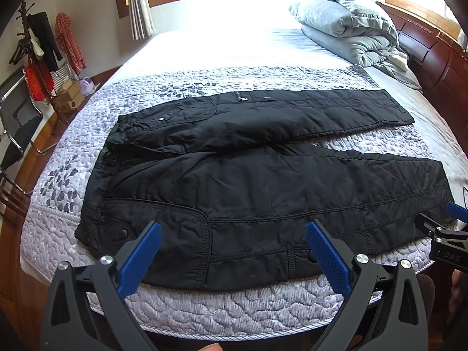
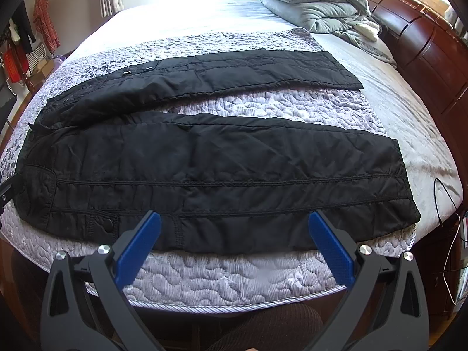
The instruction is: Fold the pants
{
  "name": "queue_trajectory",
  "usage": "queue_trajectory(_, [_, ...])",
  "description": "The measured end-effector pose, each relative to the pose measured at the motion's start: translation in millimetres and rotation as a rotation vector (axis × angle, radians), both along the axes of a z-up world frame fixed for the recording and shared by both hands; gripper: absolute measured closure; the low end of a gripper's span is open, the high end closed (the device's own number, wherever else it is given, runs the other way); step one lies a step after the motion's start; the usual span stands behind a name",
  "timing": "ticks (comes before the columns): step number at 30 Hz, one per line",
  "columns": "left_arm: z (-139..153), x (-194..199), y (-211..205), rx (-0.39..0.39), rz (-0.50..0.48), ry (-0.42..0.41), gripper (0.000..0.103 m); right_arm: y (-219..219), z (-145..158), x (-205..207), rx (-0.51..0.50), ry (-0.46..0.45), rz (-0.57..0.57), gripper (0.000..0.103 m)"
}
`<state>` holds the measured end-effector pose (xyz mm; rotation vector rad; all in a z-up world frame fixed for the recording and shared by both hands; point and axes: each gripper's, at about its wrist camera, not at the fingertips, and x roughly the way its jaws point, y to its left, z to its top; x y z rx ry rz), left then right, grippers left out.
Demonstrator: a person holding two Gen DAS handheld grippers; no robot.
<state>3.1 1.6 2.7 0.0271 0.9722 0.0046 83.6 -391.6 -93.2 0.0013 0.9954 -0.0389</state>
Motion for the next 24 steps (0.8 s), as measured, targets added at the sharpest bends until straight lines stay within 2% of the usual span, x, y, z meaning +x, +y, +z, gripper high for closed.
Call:
queue_trajectory(13, [-2,6,0,-0.004,-0.008,0.005,0.003,-1,-5,5,0.006,0.011,0.0,0.002])
queue_trajectory(17, [-5,18,8,-0.055,-0.032,0.019,0.003,-2,-8,11,0.011,0.015,0.007,0.002])
queue_trajectory(21, [-5,54,47,-0.113,0.012,0.05,0.003,-3,-5,20,0.037,-0.003,0.044,0.002])
queue_trajectory(24, [-1,93,98,-0.149,0.105,0.068,0.003,0,-3,29,-0.017,-0.024,0.069,0.002])
